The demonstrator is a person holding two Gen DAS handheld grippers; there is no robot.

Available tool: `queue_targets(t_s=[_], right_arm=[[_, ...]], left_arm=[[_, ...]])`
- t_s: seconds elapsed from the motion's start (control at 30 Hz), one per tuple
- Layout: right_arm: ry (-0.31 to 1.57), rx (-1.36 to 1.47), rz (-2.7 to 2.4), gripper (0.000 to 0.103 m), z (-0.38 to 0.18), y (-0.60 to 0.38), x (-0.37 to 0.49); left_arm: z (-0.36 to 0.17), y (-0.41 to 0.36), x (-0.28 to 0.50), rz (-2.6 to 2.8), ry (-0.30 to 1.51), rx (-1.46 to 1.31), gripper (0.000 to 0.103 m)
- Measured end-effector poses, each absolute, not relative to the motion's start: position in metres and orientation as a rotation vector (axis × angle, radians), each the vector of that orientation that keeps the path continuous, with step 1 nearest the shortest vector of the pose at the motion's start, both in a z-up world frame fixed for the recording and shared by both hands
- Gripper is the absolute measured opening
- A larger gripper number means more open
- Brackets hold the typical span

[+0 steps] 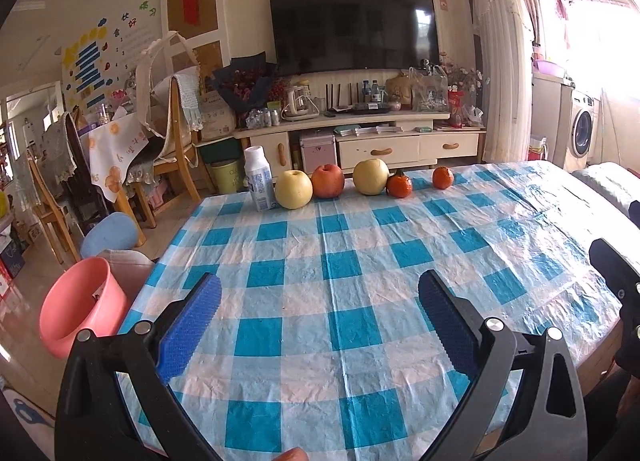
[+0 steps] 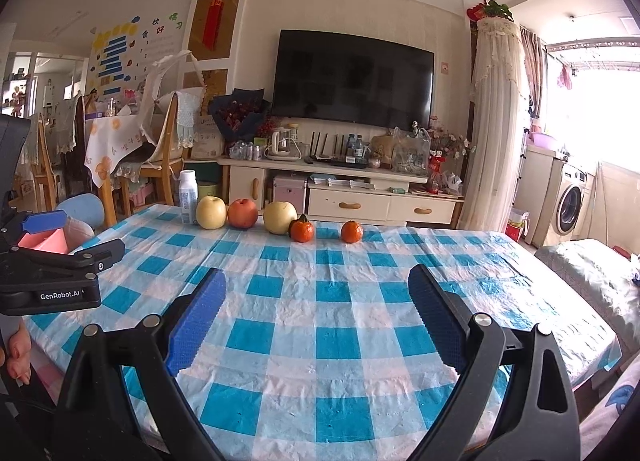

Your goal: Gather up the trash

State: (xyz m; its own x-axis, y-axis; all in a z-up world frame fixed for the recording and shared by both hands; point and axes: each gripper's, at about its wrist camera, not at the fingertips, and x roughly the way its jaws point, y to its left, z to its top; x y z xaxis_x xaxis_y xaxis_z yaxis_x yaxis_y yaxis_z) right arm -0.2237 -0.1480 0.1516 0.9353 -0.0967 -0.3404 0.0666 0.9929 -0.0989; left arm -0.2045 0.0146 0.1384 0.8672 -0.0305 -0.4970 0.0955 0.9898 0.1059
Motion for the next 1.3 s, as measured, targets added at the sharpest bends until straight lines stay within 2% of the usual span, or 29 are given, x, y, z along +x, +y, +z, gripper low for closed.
queue_targets(t_s=[1.03, 1.3], right_arm=[[0.429, -0.075, -0.068, 0.093, 0.124, -0.148, -0.193], [0.544, -0.002, -0.045, 0.094, 0.107, -0.156, -0.154]], left_arm=[[0.113, 0.010, -0.179, -0.152, 0.550, 0.043, 0.098], [0.089, 0.010, -0.136, -0.105, 0.662, 0.067, 0.098]])
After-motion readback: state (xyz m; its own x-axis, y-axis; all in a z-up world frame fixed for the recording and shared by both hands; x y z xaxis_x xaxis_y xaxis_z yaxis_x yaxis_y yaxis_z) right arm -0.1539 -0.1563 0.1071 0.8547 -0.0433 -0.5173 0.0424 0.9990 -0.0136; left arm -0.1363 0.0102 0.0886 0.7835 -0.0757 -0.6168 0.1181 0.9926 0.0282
